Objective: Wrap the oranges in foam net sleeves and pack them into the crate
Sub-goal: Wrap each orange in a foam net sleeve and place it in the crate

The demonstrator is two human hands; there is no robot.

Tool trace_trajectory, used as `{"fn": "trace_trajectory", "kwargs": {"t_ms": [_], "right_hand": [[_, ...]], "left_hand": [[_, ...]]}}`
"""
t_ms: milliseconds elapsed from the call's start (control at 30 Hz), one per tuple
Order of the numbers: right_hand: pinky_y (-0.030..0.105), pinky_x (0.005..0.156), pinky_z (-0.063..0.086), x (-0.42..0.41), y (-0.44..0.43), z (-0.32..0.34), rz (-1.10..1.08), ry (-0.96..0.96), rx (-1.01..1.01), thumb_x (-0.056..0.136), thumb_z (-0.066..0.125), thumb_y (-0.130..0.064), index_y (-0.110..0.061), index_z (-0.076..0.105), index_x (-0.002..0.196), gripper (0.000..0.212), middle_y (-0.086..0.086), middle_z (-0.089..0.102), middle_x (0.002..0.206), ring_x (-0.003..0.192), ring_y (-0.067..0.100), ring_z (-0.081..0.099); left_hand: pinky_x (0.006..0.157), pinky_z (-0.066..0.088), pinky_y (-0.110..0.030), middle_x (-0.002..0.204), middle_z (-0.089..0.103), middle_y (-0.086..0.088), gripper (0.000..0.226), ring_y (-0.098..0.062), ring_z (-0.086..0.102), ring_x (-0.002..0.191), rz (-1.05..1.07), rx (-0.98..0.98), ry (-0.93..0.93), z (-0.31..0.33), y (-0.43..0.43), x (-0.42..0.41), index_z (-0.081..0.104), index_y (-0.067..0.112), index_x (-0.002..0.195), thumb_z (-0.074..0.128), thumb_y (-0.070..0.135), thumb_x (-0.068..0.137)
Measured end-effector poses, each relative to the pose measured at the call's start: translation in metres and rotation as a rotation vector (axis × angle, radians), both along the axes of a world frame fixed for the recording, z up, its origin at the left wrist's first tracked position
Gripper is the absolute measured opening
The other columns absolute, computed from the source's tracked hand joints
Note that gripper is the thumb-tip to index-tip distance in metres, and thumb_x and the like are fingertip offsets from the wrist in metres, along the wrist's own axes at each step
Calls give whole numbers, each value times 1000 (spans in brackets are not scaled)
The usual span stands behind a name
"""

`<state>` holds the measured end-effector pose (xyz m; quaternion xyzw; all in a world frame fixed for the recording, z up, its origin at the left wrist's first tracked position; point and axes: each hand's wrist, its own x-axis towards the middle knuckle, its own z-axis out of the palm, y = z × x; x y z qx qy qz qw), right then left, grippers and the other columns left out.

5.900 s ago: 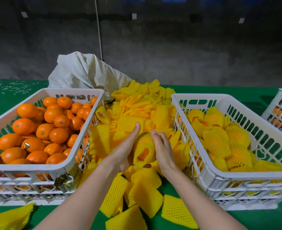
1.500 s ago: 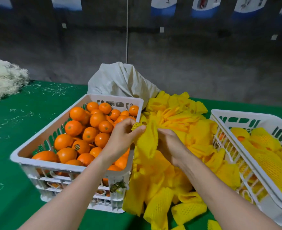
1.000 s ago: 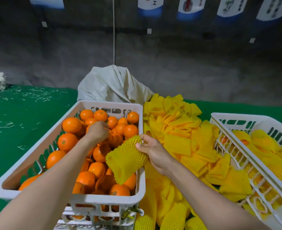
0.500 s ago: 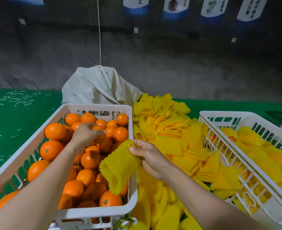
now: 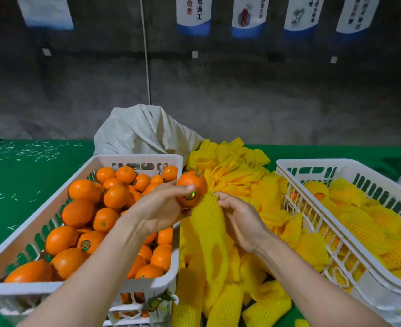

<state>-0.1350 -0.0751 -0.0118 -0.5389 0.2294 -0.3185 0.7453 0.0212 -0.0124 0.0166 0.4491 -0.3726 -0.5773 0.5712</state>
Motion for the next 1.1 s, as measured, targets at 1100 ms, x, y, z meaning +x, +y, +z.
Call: {"fn": "trace_trajectory", "kwargs": {"t_ms": [1100], "right_hand": [[25,50,34,-122,12,-40,-675,195,-570,92,45,-27,-29,49,77,16,-12,52,58,51,2,44]], "left_hand": [[76,54,-36,101,72,-7,50,-22,68,91,396,-27,205,-59,-3,-195,57,18,123,63,33,76]]}}
